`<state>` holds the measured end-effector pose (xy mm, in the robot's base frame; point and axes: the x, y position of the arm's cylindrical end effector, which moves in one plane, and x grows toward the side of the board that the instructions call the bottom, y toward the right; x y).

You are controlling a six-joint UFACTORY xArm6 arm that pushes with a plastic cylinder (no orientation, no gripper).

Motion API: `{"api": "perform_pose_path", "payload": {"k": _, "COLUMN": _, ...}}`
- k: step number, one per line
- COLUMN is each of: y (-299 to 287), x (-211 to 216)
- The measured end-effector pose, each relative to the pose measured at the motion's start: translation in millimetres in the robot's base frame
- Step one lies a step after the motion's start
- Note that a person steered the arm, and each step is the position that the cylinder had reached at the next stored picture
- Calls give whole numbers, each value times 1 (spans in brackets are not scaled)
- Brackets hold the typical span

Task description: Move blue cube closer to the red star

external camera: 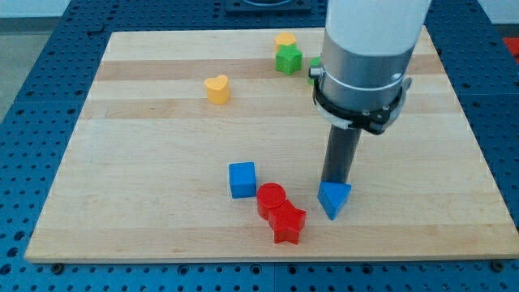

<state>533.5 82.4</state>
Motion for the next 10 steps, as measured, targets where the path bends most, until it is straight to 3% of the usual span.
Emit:
{"api": "perform_pose_path", "payload": {"k": 2, "y": 0, "x": 30}}
{"api": "perform_pose_path", "payload": {"k": 4, "y": 11, "x": 12}}
{"api": "perform_pose_path", "payload": {"k": 7, "y": -81, "x": -47}}
{"api": "perform_pose_path", "payload": {"k": 8, "y": -134, "x": -47}}
{"api": "perform_pose_path", "payload": {"k": 10, "y": -145, "x": -33}}
